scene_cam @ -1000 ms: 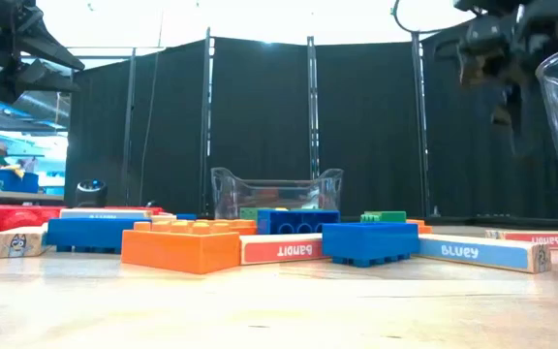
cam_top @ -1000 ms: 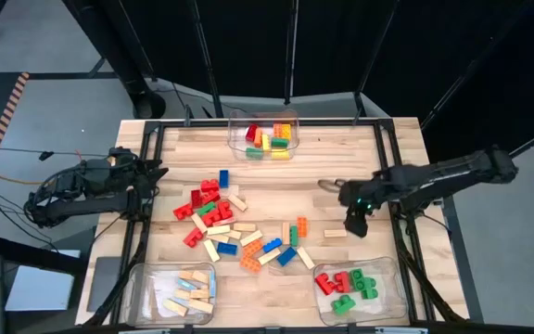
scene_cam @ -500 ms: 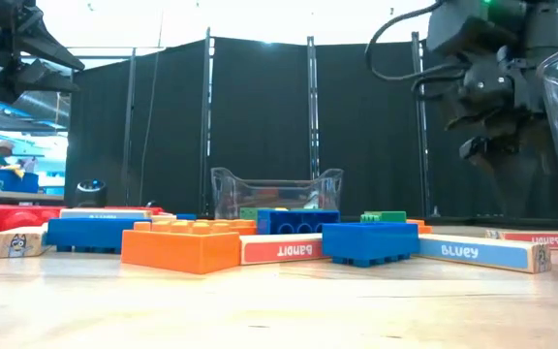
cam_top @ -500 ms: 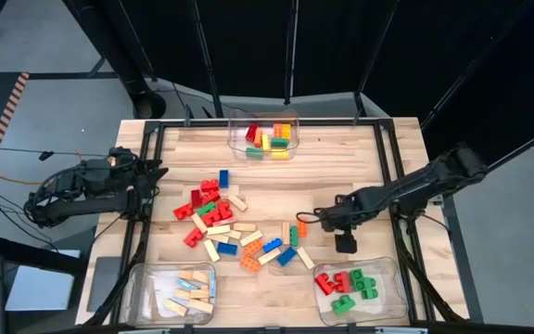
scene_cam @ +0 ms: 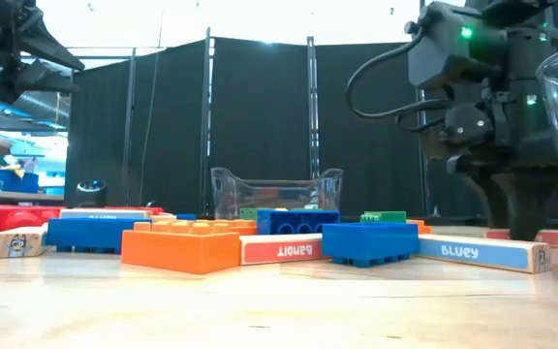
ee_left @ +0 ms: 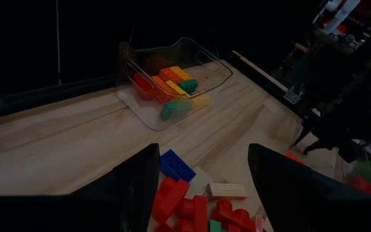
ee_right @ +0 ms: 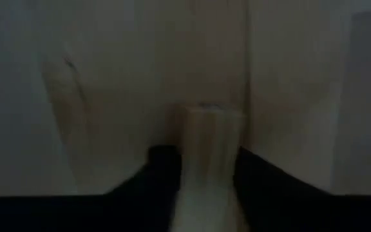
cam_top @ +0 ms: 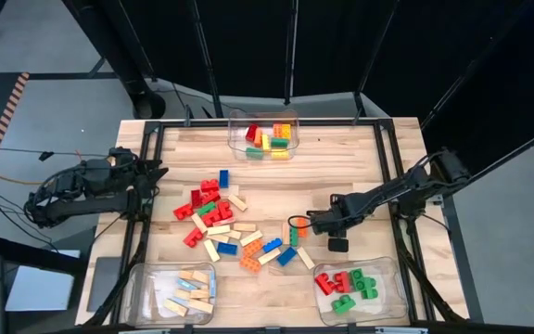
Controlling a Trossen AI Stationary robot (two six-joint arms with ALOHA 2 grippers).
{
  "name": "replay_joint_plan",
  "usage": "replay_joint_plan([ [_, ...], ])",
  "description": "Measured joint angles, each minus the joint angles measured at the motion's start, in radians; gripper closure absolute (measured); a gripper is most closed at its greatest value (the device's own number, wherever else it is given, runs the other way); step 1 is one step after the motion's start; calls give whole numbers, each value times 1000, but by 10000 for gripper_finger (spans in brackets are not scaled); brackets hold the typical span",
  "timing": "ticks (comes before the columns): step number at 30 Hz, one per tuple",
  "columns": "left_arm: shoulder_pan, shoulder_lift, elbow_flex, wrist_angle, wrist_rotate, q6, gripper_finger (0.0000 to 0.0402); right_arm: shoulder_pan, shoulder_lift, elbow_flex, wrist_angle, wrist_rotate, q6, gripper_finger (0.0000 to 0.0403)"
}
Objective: Sort blocks by size
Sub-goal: Put the white block into the bottom left transparent bin
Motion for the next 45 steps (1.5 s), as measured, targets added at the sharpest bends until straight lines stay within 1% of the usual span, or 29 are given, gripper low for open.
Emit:
replay_joint_plan([
  [1, 0, 0, 0, 0, 0, 0, 156, -1, -6, 3, -2, -2, -1, 293],
  [2, 0, 0, 0, 0, 0, 0, 156, -1, -14, 2, -1, -1, -1, 285],
  [8, 0, 0, 0, -1, -1, 0, 156, -20, -42, 24, 29, 7, 55, 284],
  [11, 0, 0, 0, -1, -1, 0, 156, -31, -55, 108, 42, 36, 59, 284],
  [13, 0, 0, 0, -1, -1, 0, 156, -37, -55, 180, 83, 74, 67, 284],
  [16, 0, 0, 0, -2, -1, 0, 156, -48, -45, 280, 273, 121, 61, 284],
  [19, 0, 0, 0, -3, -1, 0, 156, -59, -1, 356, 503, 132, 17, 284],
  [21, 0, 0, 0, -2, -1, 0, 156, -60, 58, 424, 592, 146, -34, 284],
  [24, 0, 0, 0, -4, -2, 0, 156, -61, 175, 569, 651, 145, -106, 284],
  [27, 0, 0, 0, -4, -4, 0, 156, -61, 325, 759, 667, 79, -175, 284],
  [31, 0, 0, 0, -4, -3, 0, 156, -53, 516, 1026, 661, -51, -219, 284],
  [35, 0, 0, 0, -3, -3, 0, 156, -42, 653, 1241, 664, -133, -238, 284],
  [38, 0, 0, 0, -3, -3, 0, 156, -31, 749, 1356, 656, -198, -235, 284],
  [40, 0, 0, 0, -4, -3, 0, 156, -22, 807, 1415, 654, -264, -211, 284],
  [45, 0, 0, 0, -3, -2, 0, 156, -23, 912, 1517, 676, -483, -27, 284],
])
